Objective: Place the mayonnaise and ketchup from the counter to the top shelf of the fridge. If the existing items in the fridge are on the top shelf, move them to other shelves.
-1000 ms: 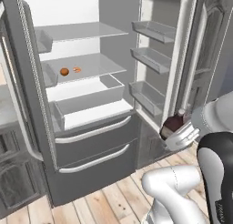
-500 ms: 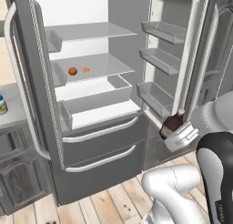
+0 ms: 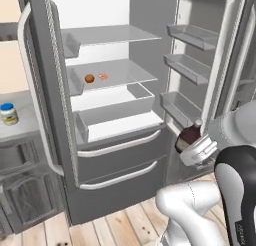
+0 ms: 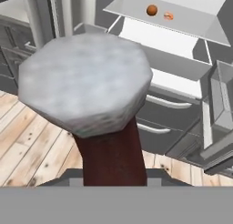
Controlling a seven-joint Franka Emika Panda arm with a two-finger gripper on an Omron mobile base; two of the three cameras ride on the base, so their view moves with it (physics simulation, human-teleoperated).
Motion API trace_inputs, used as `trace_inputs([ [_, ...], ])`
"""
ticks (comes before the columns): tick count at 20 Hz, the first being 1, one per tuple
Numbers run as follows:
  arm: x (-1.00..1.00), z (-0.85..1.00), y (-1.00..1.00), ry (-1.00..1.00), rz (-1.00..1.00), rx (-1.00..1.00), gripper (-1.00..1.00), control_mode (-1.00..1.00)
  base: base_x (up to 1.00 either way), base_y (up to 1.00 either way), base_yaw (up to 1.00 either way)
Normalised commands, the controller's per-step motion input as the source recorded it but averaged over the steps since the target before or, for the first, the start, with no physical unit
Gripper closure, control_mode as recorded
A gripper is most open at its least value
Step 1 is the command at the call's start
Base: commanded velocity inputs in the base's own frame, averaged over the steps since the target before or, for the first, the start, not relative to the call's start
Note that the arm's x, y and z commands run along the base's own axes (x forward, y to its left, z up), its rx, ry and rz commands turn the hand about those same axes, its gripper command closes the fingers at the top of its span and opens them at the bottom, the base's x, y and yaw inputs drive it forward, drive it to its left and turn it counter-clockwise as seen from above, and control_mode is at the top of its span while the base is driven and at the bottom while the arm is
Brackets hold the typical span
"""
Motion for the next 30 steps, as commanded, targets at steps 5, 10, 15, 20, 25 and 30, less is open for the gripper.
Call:
trace_inputs([
  [5,0.00,0.00,0.00,0.00,0.00,0.00,1.00,1.00,0.44,0.10,0.15],
  [10,0.00,0.00,0.00,0.00,0.00,0.00,1.00,1.00,0.48,0.04,0.15],
  [15,0.00,0.00,0.00,0.00,0.00,0.00,1.00,1.00,0.79,0.17,0.05],
  [20,0.00,0.00,0.00,0.00,0.00,0.00,1.00,1.00,0.90,0.22,0.01],
  [25,0.00,0.00,0.00,0.00,0.00,0.00,1.00,1.00,0.71,0.14,0.00],
  [30,0.39,0.97,0.01,0.00,0.00,0.00,1.00,-1.00,0.00,0.00,0.00],
])
